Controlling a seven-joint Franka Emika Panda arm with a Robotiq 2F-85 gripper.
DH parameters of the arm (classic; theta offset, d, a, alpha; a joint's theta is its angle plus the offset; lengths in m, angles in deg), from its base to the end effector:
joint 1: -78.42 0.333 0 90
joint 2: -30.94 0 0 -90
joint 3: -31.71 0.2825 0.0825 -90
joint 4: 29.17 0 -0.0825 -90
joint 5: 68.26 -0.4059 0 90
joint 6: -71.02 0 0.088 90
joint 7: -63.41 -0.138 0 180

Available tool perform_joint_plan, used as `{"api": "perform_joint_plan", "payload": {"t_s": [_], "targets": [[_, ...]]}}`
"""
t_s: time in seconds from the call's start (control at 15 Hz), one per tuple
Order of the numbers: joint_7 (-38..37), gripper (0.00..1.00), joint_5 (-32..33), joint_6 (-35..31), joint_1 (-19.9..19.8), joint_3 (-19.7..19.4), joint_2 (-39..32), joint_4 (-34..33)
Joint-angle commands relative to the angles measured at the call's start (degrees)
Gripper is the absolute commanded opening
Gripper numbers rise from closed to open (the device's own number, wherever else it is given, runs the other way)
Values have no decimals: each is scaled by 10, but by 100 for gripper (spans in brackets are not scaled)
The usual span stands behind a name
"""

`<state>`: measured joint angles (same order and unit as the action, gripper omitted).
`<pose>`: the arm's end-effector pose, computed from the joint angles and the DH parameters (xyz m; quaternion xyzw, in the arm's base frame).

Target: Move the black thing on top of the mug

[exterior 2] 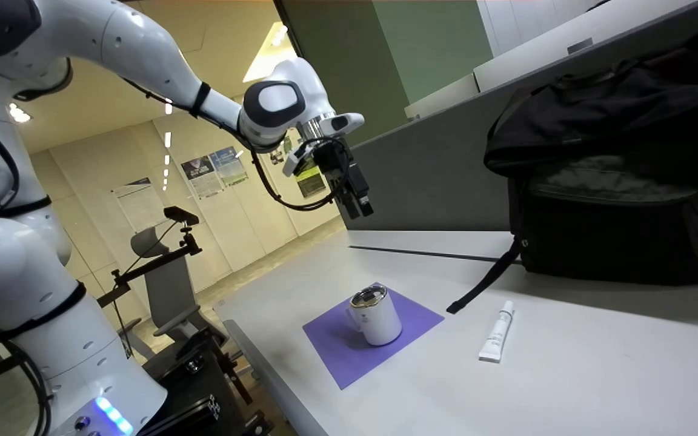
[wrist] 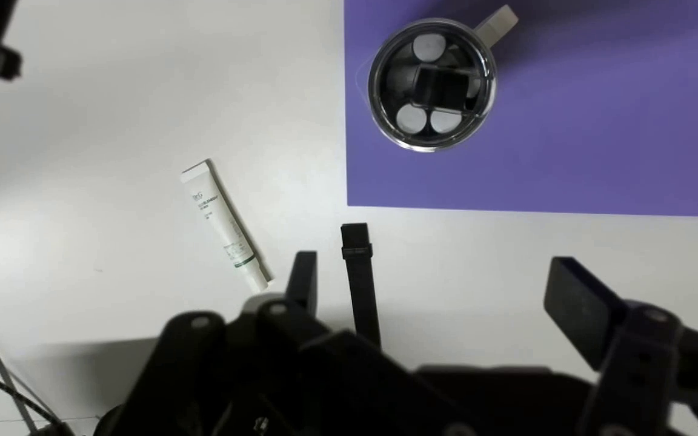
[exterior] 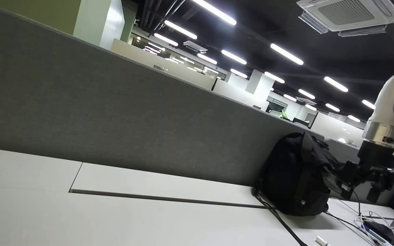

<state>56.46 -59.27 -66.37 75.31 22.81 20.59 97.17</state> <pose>0.5470 -0.1227 0.2220 0.9920 -0.1062 0.0035 0.0675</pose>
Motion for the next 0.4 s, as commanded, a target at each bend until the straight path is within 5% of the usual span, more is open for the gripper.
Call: {"api": "perform_joint_plan", "payload": {"t_s": [0.0, 0.33], "targets": [[13, 100, -8, -7, -10, 8, 20, 18], [10, 100, 2, 3, -7, 8, 2, 6]]}}
